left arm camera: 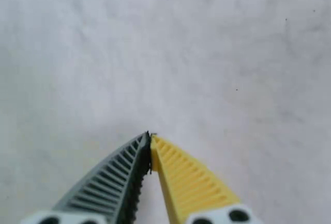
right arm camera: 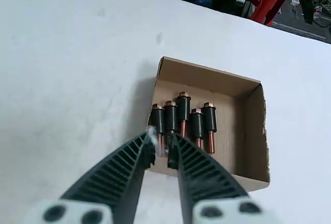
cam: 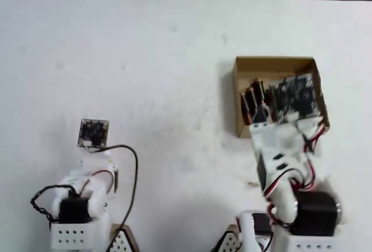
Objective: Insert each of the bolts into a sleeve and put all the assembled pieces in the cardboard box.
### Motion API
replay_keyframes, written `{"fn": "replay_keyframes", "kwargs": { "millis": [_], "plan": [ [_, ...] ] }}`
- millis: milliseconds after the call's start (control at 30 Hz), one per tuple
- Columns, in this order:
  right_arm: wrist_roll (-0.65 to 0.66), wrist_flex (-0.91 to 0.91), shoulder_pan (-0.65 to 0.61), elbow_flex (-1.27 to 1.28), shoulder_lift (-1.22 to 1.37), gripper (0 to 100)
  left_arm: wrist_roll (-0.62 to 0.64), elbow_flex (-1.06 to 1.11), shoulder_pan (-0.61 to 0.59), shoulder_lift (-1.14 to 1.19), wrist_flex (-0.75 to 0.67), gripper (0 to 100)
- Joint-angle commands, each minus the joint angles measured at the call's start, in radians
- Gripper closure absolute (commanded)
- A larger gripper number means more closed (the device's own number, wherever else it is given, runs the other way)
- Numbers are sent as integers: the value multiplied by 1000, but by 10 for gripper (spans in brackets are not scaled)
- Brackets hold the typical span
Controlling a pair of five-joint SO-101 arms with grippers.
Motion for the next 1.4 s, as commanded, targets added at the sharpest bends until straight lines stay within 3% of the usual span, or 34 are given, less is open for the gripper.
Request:
{"fn": "replay_keyframes", "kwargs": {
  "millis": [0,267,500,700,1067,1367],
  "plan": [
    [0,-101,-7,239,-147,961,-8,-3,-12,-10,3,976],
    [2,-211,-12,494,-338,961,-8,-3,-12,-10,3,976],
    [2,-211,-140,618,-469,961,-8,-3,-13,-10,3,976],
    [0,-211,-147,686,-607,961,-8,-3,-13,-10,3,976],
    [-8,-217,-145,775,-595,961,-8,-3,-13,-10,3,976],
    [-8,-341,-133,970,-595,964,-8,-3,-13,-10,3,976]
  ]
}}
